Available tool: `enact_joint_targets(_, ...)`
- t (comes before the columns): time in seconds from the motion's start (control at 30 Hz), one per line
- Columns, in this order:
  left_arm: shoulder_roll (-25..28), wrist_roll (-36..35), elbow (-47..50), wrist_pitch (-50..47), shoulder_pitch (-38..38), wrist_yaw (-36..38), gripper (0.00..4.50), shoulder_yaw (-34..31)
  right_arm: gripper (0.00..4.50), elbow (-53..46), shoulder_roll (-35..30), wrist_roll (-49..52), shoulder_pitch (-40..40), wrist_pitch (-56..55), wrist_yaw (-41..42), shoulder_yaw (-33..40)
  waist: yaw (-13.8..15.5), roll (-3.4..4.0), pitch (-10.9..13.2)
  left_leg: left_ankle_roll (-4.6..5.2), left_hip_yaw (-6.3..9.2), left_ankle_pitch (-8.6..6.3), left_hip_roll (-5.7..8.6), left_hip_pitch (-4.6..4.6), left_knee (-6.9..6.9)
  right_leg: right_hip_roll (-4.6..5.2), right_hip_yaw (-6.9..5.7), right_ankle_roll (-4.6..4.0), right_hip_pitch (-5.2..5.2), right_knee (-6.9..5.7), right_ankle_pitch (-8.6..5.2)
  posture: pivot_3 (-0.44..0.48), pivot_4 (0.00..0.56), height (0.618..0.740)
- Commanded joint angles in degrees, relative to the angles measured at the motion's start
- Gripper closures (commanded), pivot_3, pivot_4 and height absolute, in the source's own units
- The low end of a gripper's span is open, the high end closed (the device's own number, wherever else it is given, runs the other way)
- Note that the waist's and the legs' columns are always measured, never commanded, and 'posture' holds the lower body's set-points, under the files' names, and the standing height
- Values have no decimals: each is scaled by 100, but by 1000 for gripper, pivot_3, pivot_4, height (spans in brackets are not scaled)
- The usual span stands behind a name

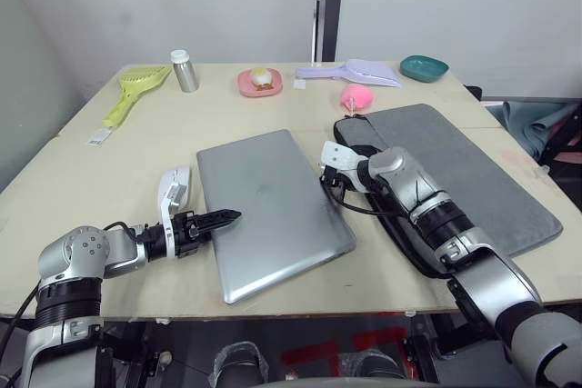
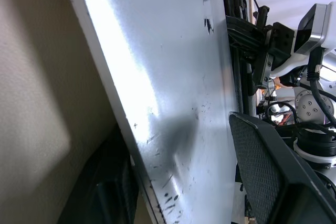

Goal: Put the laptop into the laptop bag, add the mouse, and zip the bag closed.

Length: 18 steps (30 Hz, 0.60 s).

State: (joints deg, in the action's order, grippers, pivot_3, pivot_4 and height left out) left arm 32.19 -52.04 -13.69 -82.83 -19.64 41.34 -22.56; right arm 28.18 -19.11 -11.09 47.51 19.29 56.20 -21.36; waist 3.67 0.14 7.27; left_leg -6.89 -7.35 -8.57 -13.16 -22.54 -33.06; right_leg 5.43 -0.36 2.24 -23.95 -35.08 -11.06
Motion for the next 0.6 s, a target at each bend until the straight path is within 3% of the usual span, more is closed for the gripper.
enact_joint_targets(0.03,-119,11,73,-172,53,-33,1844,259,4500,-319,181,156,-57,0,231,-141,-1,0,0,0,-2,0,0,2,1,0,1,0,0,0,0,0,150,740)
enact_joint_targets(0.43,-137,37,88,-99,71,61,1844,358,4500,-231,119,46,-54,-11,143,-133,-13,0,0,-1,-16,0,0,16,13,0,10,-1,1,2,-2,0,150,740)
enact_joint_targets(0.6,-119,1,92,-133,71,104,3383,283,4500,-55,14,-24,26,-112,61,-81,-9,-4,1,-1,-16,-1,0,14,13,0,10,-2,1,3,-2,0,150,740)
